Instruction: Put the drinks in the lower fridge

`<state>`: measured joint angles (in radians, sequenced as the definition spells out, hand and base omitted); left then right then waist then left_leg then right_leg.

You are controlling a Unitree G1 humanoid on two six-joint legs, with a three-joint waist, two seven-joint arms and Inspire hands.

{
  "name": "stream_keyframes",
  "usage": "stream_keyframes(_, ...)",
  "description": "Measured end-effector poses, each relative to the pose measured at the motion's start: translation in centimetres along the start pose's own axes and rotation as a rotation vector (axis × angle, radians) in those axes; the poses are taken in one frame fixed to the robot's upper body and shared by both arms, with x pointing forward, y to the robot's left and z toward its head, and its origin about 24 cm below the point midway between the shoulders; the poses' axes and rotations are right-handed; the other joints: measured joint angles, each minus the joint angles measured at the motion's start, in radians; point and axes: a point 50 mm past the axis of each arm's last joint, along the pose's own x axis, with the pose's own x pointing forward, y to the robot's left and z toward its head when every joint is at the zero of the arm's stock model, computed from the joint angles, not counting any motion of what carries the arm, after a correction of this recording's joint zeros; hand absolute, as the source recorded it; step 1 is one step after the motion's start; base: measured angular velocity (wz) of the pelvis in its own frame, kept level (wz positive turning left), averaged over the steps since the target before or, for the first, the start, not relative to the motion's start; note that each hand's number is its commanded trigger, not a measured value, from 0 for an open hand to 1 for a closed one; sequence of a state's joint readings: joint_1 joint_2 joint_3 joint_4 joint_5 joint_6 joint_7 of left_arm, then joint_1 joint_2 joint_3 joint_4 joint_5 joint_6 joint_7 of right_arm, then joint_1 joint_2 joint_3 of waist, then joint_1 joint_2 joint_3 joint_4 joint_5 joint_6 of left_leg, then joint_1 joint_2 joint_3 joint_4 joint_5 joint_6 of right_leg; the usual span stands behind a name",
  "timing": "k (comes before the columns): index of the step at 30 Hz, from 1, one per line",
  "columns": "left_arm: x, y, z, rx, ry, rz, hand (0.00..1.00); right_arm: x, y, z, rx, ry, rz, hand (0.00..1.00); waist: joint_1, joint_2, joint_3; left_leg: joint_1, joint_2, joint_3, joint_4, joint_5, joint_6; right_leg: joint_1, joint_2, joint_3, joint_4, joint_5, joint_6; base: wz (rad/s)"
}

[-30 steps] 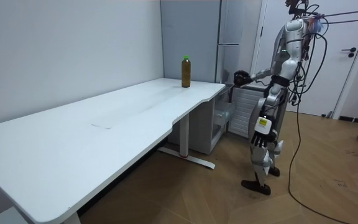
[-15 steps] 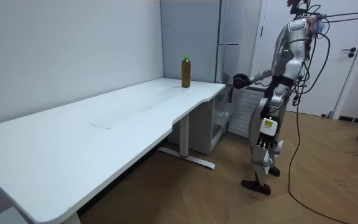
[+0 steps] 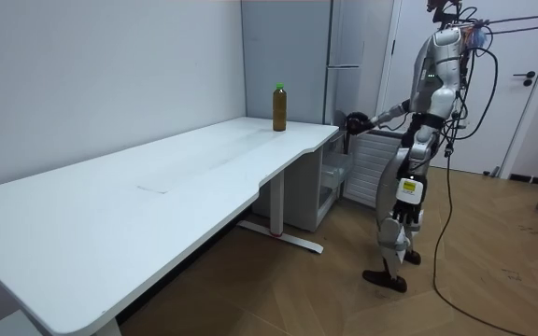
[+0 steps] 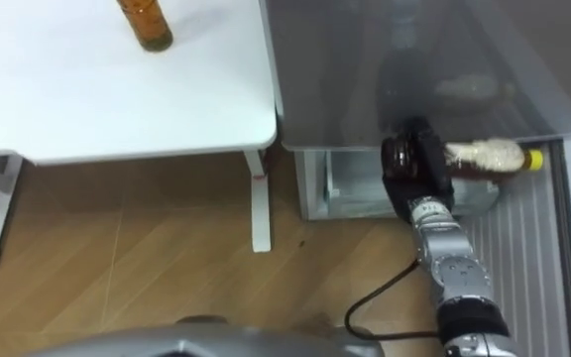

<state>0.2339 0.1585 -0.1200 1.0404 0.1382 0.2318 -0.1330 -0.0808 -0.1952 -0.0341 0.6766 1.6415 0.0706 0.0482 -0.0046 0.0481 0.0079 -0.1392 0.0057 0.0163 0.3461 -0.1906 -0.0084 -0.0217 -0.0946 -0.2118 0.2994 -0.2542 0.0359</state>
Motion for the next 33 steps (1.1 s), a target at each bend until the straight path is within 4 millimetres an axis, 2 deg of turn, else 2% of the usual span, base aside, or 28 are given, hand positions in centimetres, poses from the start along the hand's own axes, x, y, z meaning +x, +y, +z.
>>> stream_keyframes(4, 0.0, 0.7, 0.8, -0.052, -0.018, 0.017, 0.00, 1.3, 1.3, 0.0, 0.011, 0.002, 0.052, 1.00, 0.002, 0.009, 0.0055, -0.072, 0.000, 0.008, 0.016, 0.010, 0.005, -0.089, -0.006, 0.016, 0.055, -0.001, 0.001, -0.07)
stream_keyframes(10, 0.1, 0.8, 1.0, -0.103, -0.023, 0.007, 0.00, 2.5, 2.3, 0.6, 0.038, -0.014, 0.098, 1.00, 0.012, 0.015, 0.0125, -0.153, 0.000, 0.002, 0.065, 0.018, 0.010, -0.168, -0.011, 0.012, 0.104, -0.003, 0.006, 0.02)
stream_keyframes(14, 0.1, 1.0, 1.0, -0.097, -0.024, 0.008, 0.00, 3.2, 3.4, 0.8, 0.055, -0.027, 0.127, 1.00, 0.015, 0.011, 0.0159, -0.223, 0.001, -0.003, 0.101, 0.020, 0.013, -0.237, -0.015, 0.007, 0.147, -0.006, -0.001, 0.04)
stream_keyframes(16, 0.1, 1.2, 1.3, -0.085, -0.033, 0.019, 0.00, 3.5, 4.0, 1.0, 0.065, -0.037, 0.138, 1.00, 0.020, 0.005, 0.0214, -0.257, -0.003, -0.003, 0.107, 0.033, 0.017, -0.272, -0.022, 0.007, 0.174, -0.006, -0.002, 0.07)
stream_keyframes(20, 0.0, 1.8, 2.1, -0.078, -0.065, 0.045, 0.00, 3.7, 3.8, 2.0, 0.052, -0.063, 0.084, 1.00, 0.053, 0.002, 0.0234, -0.307, -0.006, -0.006, 0.132, 0.036, 0.015, -0.326, -0.032, -0.001, 0.215, -0.012, -0.006, 0.07)
stream_keyframes(22, 0.0, 2.2, 2.9, -0.072, -0.085, 0.056, 0.00, 3.7, 3.2, 2.8, 0.021, -0.076, 0.000, 1.00, 0.087, -0.002, 0.0246, -0.343, -0.012, -0.007, 0.138, 0.047, 0.016, -0.369, -0.046, -0.008, 0.245, -0.016, -0.011, 0.06)
stream_keyframes(25, -0.1, 2.6, 3.3, -0.069, -0.095, 0.066, 0.00, 3.7, 2.7, 2.8, 0.019, -0.069, -0.078, 1.00, 0.119, -0.004, 0.0256, -0.392, -0.020, -0.007, 0.158, 0.052, 0.020, -0.426, -0.062, -0.011, 0.289, -0.024, -0.011, 0.08)
stream_keyframes(27, -0.1, 2.8, 3.7, -0.064, -0.104, 0.072, 0.00, 3.7, 2.7, 2.7, 0.013, -0.064, -0.098, 1.00, 0.124, -0.006, 0.0270, -0.417, -0.031, -0.011, 0.171, 0.052, 0.021, -0.454, -0.073, -0.008, 0.320, -0.034, -0.017, 0.20)
stream_keyframes(29, -0.2, 2.9, 4.0, -0.056, -0.111, 0.074, 0.00, 3.9, 3.1, 2.6, -0.001, -0.057, -0.104, 1.00, 0.122, -0.010, 0.0294, -0.436, -0.047, -0.017, 0.182, 0.053, 0.021, -0.481, -0.088, -0.003, 0.356, -0.051, -0.013, 0.26)
stream_keyframes(33, -0.2, 3.2, 4.6, -0.047, -0.126, 0.082, 0.00, 4.7, 5.4, 2.5, -0.035, -0.048, -0.060, 1.00, 0.122, -0.018, 0.0342, -0.474, -0.059, -0.011, 0.215, 0.049, 0.022, -0.530, -0.107, 0.003, 0.416, -0.080, -0.016, 0.07)
